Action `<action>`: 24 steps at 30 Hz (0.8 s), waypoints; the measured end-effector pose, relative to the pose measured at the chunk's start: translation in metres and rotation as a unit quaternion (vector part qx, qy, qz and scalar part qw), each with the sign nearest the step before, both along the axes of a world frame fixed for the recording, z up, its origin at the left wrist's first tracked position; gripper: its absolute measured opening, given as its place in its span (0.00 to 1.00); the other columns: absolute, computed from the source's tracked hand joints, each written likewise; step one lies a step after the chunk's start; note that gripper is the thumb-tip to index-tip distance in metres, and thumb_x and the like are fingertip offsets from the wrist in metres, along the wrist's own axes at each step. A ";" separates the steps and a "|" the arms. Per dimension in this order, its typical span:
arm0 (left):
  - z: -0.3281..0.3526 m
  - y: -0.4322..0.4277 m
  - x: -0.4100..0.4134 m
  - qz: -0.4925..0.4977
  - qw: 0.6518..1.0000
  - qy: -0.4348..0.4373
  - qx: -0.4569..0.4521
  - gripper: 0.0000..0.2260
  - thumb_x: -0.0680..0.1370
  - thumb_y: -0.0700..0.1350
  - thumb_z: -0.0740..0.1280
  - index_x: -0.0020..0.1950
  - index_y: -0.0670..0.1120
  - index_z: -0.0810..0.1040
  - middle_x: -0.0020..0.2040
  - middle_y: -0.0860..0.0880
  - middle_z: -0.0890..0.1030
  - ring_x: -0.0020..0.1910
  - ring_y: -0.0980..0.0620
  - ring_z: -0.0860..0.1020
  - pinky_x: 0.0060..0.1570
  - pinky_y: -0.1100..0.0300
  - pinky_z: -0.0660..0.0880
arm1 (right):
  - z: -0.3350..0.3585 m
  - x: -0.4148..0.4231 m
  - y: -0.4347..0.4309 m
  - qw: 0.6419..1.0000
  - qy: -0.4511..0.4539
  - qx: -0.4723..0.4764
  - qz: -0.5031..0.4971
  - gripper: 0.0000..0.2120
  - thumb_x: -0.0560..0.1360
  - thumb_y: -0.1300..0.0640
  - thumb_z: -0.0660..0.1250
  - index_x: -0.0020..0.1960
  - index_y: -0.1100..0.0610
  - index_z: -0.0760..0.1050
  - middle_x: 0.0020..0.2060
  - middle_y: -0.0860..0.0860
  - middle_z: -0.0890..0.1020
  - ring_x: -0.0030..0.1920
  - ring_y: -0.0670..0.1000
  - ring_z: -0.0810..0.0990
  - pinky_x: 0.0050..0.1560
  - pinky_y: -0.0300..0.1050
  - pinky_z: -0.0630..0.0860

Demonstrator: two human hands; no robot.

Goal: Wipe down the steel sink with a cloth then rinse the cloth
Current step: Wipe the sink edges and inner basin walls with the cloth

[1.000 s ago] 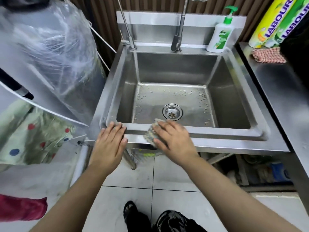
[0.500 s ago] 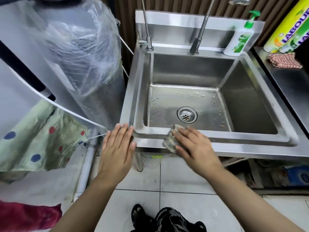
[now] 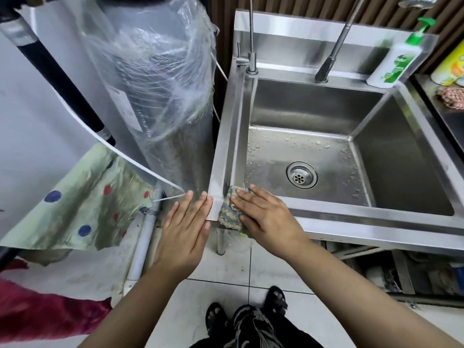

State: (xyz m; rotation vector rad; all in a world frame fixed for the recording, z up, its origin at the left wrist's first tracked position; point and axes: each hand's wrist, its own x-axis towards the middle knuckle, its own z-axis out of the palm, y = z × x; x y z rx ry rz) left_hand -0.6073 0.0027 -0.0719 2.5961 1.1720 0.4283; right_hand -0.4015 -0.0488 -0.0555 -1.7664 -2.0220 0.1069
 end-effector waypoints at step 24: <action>0.030 0.105 0.055 -0.198 0.976 0.045 -0.074 0.22 0.82 0.53 0.47 0.75 0.49 0.60 0.76 0.52 0.60 0.75 0.51 0.54 0.72 0.50 0.53 | 0.000 0.092 0.197 0.986 -0.028 -0.113 0.118 0.27 0.78 0.44 0.44 0.76 0.49 0.55 0.76 0.48 0.56 0.76 0.53 0.48 0.73 0.50 0.45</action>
